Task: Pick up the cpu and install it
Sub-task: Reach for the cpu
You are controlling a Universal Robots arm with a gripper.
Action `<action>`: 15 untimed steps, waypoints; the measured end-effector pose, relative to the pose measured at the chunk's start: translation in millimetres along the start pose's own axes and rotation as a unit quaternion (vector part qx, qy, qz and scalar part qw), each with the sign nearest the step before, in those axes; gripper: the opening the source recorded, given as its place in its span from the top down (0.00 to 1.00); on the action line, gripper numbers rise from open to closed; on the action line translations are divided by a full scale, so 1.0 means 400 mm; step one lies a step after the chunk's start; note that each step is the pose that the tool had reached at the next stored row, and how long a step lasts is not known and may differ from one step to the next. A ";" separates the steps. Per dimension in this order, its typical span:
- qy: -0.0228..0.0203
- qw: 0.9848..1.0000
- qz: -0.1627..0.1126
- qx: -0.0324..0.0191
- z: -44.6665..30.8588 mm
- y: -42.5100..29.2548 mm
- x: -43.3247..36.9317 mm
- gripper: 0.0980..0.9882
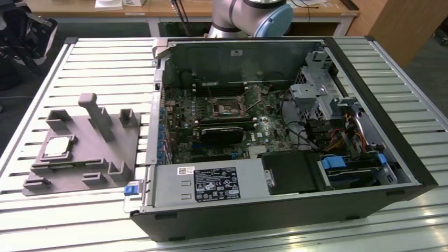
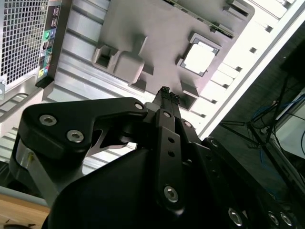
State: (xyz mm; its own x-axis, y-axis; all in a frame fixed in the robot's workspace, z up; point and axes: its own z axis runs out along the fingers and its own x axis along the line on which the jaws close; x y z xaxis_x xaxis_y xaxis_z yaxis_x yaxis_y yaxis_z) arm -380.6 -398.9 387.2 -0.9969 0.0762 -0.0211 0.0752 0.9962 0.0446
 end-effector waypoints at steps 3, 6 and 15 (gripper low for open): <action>0.000 1.000 0.000 0.000 0.000 -0.001 0.016 0.99; 0.000 1.000 0.000 0.000 0.000 -0.003 0.036 0.99; 0.000 1.000 0.000 0.000 -0.001 -0.007 0.094 0.99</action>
State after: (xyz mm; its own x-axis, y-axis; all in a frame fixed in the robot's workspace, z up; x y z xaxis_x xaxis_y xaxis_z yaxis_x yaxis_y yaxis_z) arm -418.2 -398.9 386.7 -0.9969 0.0762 -0.0210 0.0752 0.9962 0.0446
